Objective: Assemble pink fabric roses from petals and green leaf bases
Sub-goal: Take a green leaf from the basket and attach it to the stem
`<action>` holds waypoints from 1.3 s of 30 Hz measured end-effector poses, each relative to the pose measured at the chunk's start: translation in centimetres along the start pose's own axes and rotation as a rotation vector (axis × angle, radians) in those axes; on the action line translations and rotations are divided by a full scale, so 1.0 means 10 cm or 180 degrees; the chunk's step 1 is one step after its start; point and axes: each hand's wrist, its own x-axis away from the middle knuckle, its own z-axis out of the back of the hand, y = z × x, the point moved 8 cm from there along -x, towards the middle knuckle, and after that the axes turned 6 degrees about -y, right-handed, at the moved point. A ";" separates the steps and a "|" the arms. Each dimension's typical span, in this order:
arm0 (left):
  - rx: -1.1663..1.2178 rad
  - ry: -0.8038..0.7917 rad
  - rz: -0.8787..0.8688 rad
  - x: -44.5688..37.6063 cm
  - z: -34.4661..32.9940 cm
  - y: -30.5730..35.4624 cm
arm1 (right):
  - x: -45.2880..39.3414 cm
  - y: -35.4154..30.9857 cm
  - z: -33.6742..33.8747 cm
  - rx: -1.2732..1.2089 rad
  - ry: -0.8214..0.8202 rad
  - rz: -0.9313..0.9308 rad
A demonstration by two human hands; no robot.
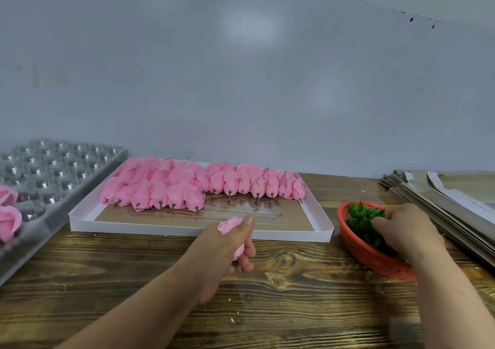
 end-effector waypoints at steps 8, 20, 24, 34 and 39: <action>0.0135 0.0065 0.0046 0.01 0.01 0.00 | 0.08 0.04 0.07 0.0030 0.0398 -0.0150; 0.0289 0.0222 0.0104 -0.01 0.01 -0.02 | 0.84 -1.20 -0.18 -0.2330 -0.0336 0.2068; 0.0318 0.0322 0.0121 -0.01 0.04 -0.01 | 1.22 -1.58 -0.40 -0.1219 -0.0302 0.3182; -0.0040 0.0577 0.0408 0.00 0.10 -0.07 | 1.48 -1.72 -0.47 -0.0428 0.0187 0.3853; -0.0090 0.0906 0.0482 0.00 0.20 -0.07 | 1.25 -1.59 -0.59 -0.1535 -0.0767 0.2964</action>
